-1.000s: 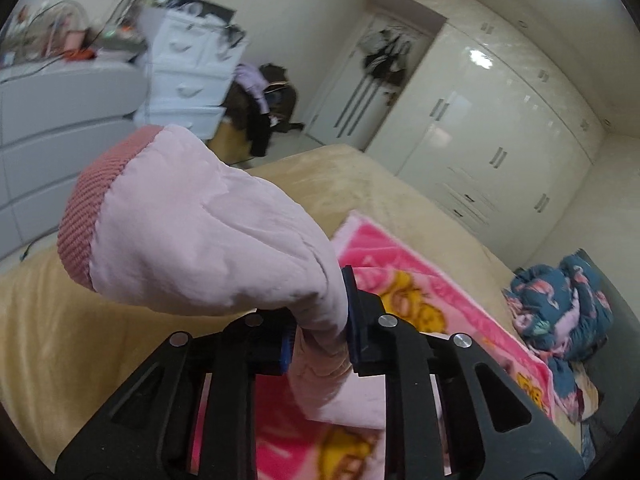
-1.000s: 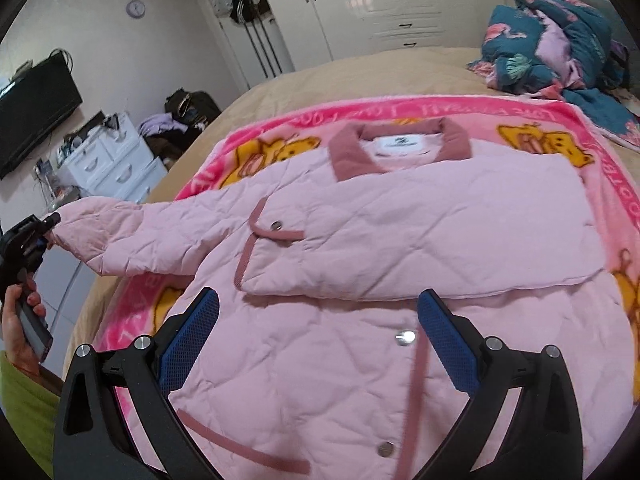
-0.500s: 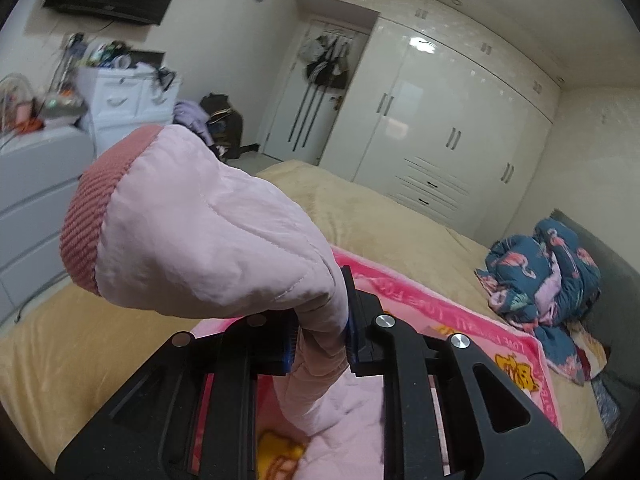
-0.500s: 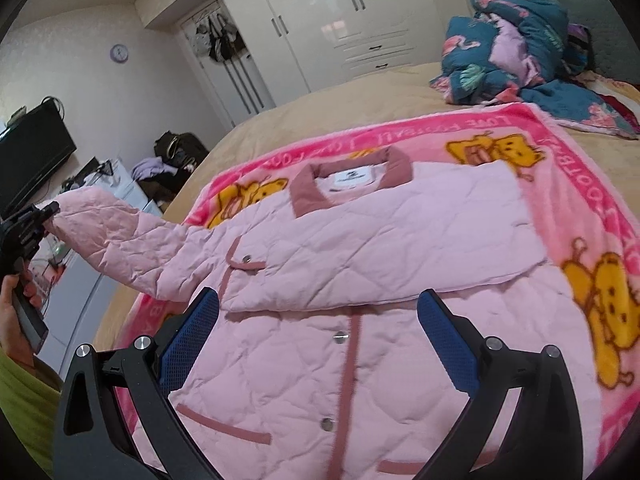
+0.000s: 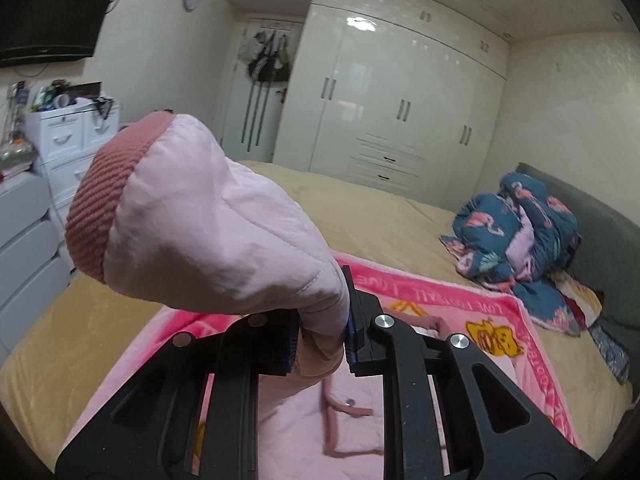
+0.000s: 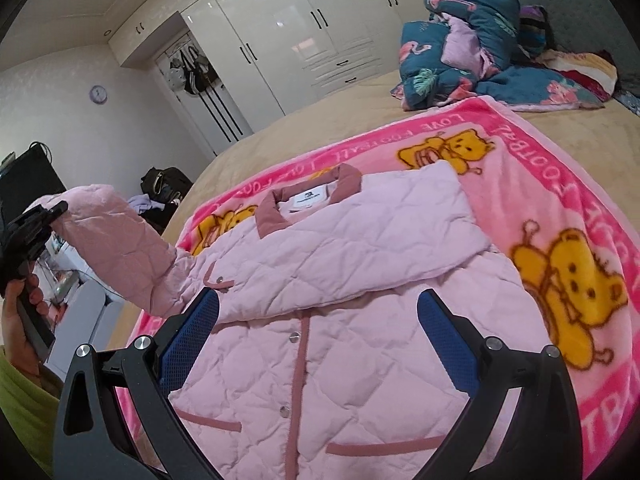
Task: Fold large clothes
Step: 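Lift the held sleeve up off the bed with the left tool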
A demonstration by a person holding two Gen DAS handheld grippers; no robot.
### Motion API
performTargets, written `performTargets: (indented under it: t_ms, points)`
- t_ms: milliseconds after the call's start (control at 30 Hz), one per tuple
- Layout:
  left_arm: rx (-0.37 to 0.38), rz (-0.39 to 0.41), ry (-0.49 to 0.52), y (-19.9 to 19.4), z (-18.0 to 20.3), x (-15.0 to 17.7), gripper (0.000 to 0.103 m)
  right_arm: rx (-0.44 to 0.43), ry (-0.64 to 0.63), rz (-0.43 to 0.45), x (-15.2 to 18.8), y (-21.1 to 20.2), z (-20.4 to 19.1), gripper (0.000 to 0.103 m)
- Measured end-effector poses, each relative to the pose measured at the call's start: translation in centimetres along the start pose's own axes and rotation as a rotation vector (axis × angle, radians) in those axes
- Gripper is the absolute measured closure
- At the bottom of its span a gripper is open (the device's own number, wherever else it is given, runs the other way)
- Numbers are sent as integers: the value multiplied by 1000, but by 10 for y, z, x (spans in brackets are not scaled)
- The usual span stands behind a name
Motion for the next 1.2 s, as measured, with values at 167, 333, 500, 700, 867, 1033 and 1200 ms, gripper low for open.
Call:
performTargets:
  t_ms: [167,333,500,700,867,1033,1200]
  points:
    - [28,-27,45,14,33,10,92,16,29,2,1,-3,16,4]
    - [56,-56,82,28,59,22,92,16,63,1,2,-5,32,4]
    - [98,-81,111,43,85,37,92,21,90,-5,4,-4,49,4]
    - [131,-131,134,63,110,58,92,37,138,-3,3,-5,71,4]
    - [150,-168,167,79,130,75,92,46,165,0,5,-4,85,4]
    - [188,-218,191,93,146,95,92,51,174,-11,7,0,91,4]
    - [201,-278,220,109,157,120,92,57,183,-16,9,3,99,4]
Point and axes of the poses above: each gripper's, at about its wrist camera, not at the fingertips, and y roughly the way its jaws point, z to its right, x to its underside, the point moved 4 cm from there along y, roughly the way its jaws point, and after that the axes turned 10 degrees about x, right-handed, at the moved point
